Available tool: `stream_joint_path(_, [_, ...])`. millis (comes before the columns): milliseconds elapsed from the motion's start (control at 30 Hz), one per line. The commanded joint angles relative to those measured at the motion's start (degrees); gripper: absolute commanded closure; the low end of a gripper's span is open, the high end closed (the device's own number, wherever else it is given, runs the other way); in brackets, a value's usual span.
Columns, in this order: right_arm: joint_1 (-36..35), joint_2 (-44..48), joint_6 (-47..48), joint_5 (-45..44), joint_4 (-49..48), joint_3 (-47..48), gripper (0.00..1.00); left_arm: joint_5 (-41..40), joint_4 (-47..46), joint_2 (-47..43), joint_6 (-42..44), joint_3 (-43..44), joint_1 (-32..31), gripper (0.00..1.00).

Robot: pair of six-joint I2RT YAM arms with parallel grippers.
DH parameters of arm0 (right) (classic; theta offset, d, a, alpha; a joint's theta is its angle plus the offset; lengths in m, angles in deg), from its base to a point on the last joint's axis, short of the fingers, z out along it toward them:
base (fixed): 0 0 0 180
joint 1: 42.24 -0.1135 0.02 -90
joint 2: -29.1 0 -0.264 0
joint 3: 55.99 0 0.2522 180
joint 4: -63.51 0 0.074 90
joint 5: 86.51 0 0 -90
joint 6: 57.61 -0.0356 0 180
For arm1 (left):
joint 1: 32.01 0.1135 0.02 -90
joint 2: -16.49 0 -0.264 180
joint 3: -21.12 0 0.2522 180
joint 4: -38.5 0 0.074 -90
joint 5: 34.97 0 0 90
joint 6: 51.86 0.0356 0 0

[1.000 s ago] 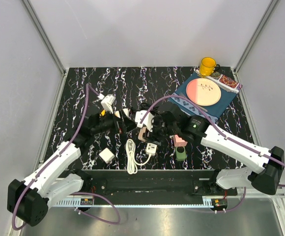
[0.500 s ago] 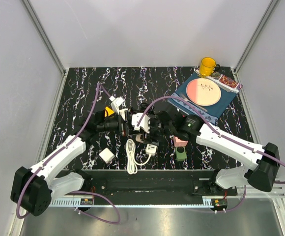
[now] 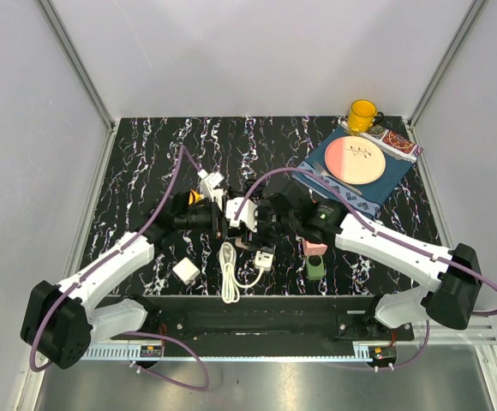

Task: Insert the plug
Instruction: Pick up the plug from the center of the board, then adjust the plug.

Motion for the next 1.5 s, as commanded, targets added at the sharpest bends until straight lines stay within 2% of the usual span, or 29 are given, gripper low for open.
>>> stream_joint_path(0, [0.09, -0.21, 0.23, 0.91, -5.78, 2.26, 0.92, -1.81, 1.8, 0.5, 1.99, 3.04, -0.83, 0.38])
stream_joint_path(67, [0.09, -0.38, -0.38, 0.65, -6.57, 2.0, 0.89, -3.04, 2.34, 0.24, 2.26, 3.21, -0.83, 0.5])
stream_joint_path(100, [0.09, -0.38, -0.65, 0.04, -7.36, 1.83, 0.88, -3.66, 2.34, -0.2, 2.35, 3.21, -0.83, 0.64])
stream_joint_path(133, [0.09, -0.21, -1.09, -0.32, -7.97, 1.3, 0.85, -4.97, 2.07, -0.47, 2.09, 3.13, -0.83, 0.69])
stream_joint_path(167, [0.09, -0.12, -2.48, -0.84, -8.76, 0.86, 0.77, -5.77, 1.81, -0.64, 1.74, 3.04, -0.83, 0.76])
stream_joint_path(200, [0.0, 0.05, -3.46, -1.98, -11.29, 0.34, 0.7, -6.56, 1.37, -1.17, 0.77, 2.86, -0.83, 0.88])
stream_joint_path(233, [0.09, 0.67, -4.68, -2.69, -12.63, -0.89, 0.61, -8.13, -0.11, -1.43, -0.02, 2.25, -0.83, 0.93])
stream_joint_path(267, [0.18, 1.11, -7.39, -4.17, -14.29, -1.6, 0.4, -9.19, -1.08, -1.7, -0.98, 1.72, -0.83, 0.97])
stream_joint_path(300, [0.09, 1.55, -8.9, -5.06, -17.7, -2.39, 0.3, -10.33, -2.31, -2.66, -3.69, 0.41, -0.74, 1.0])
stream_joint_path(400, [0.09, 3.39, -16.54, -10.68, -25.26, -5.64, 0.07, -14.81, -8.37, -4.59, -10.53, -3.36, -0.39, 1.0])
stream_joint_path(433, [0.09, 4.79, -18.21, -12.08, -27.38, -8.0, 0.05, -17.61, -11.35, -5.03, -12.49, -4.51, -0.21, 1.0])
stream_joint_path(500, [0.09, 6.73, -23.4, -15.52, -35.78, -11.08, 0.01, -21.22, -13.65, -6.7, -18.62, -7.4, -0.12, 1.0])
stream_joint_path(600, [0.09, 10.33, -28.77, -17.72, -48.0, -19.07, 0.0, -27.99, -18.83, -8.81, -26.97, -11.45, -0.21, 1.0])
stream_joint_path(800, [-0.17, 10.87, -35.37, -18.42, -64.37, -29.19, 0.0, -38.8, -22.19, -12.67, -36.48, -13.75, -0.82, 1.0])
stream_joint_path(1000, [-2.72, 5.69, -37.39, -29.4, -78.7, -33.5, 0.0, -45.66, -22.88, -16.19, -41.59, -14.71, -1.7, 1.0])
stream_joint_path(1167, [-4.21, 0.5, -39.32, -35.29, -89.51, -34.47, 0.0, -47.52, -23.59, -17.52, -43.09, -14.46, -2.14, 1.0])
stream_joint_path(1267, [-4.48, -2.57, -38.97, -36.44, -95.14, -34.3, 0.0, -47.96, -24.03, -17.52, -43.44, -14.02, -2.32, 1.0])
stream_joint_path(1467, [-4.57, -6.88, -39.32, -36.27, -99.11, -32.01, 0.0, -49.01, -25.17, -17.08, -44.58, -13.84, -3.11, 1.0])
